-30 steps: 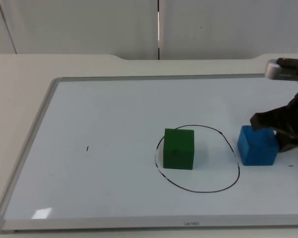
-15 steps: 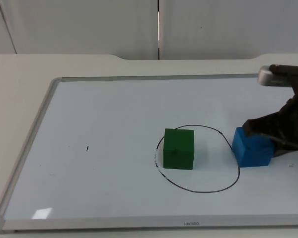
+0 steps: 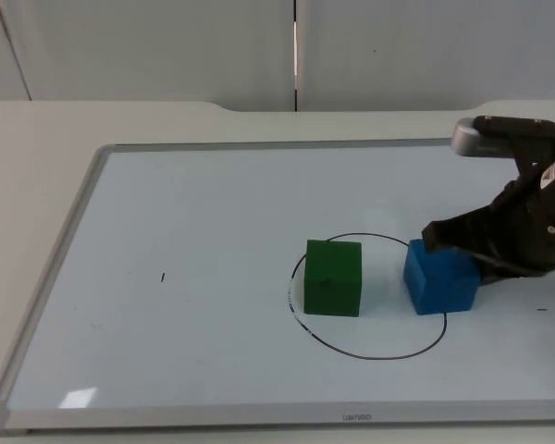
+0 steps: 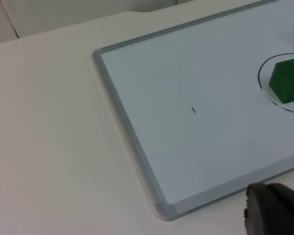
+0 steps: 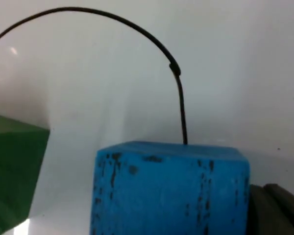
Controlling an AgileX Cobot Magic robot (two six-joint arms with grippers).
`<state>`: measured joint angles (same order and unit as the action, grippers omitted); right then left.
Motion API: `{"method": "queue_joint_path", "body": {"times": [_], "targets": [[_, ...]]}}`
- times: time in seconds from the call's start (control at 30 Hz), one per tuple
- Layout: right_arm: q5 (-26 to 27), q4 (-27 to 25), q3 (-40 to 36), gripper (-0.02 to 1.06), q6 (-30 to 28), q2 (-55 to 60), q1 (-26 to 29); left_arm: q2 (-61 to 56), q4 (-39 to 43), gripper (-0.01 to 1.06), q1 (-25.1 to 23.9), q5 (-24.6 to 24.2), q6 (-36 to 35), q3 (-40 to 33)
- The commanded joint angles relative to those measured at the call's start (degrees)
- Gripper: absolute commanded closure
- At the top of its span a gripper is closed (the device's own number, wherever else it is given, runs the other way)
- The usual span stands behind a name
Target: Push the two cubes into the marked area.
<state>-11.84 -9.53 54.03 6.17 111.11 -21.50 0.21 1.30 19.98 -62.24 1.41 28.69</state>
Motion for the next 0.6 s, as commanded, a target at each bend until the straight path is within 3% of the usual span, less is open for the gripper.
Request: {"method": "queue_joint_path", "body": {"times": [0.0, 0.57], "targets": [[0.8, 0.1, 0.2, 1.05, 0.3, -0.1, -0.4, -0.2, 0.4, 1.05, -0.1, 0.6, -0.3, -0.3], [1.9, -0.1, 0.2, 1.05, 2.0, -0.1, -2.3, -0.2, 0.4, 1.05, -0.1, 0.6, -0.3, -0.3]]}}
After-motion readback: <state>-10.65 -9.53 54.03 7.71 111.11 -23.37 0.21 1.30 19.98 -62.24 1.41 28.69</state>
